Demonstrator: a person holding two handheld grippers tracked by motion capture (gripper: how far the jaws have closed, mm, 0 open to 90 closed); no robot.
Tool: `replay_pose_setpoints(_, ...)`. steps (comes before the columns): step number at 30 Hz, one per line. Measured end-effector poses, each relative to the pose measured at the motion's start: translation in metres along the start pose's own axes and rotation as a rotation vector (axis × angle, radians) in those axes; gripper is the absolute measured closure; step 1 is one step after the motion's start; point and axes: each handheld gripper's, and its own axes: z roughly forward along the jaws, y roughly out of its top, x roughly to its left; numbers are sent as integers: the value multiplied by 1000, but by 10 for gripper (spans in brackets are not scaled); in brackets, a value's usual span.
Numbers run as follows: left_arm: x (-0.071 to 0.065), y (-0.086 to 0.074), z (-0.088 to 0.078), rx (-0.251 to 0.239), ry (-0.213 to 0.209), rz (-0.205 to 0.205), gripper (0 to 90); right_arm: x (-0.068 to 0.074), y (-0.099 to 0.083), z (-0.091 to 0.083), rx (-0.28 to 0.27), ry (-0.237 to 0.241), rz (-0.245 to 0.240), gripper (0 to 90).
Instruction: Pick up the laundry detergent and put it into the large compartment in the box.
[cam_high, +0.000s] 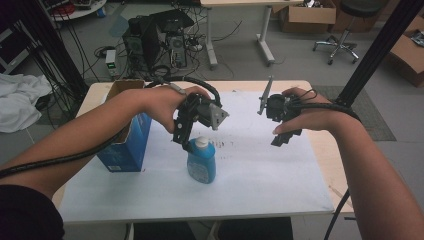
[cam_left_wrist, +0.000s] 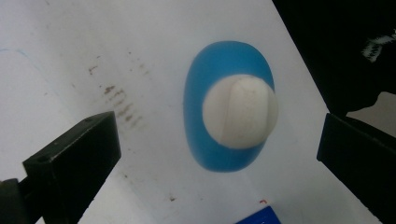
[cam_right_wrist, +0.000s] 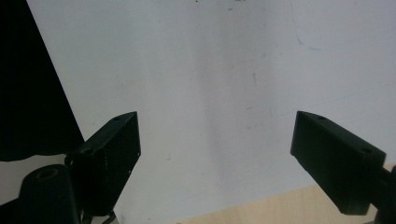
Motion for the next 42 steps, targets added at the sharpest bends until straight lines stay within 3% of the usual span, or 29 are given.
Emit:
replay_pose_setpoints(8, -1, -1, 10, 13, -5, -4, 1, 0, -1, 1, -1, 1, 3, 159)
replay_pose_setpoints(21, -6, 2, 31, 41, -6, 26, 1, 0, -2, 4, -3, 0, 1, 159)
replay_pose_setpoints(29, -10, 1, 41, 38, 28, 36, 0, 1, -2, 7, -5, 2, 8, 159)
replay_pose_setpoints(42, -11, 0, 52, 35, 46, 37, 23, 2, 2, 8, -2, 2, 4, 159)
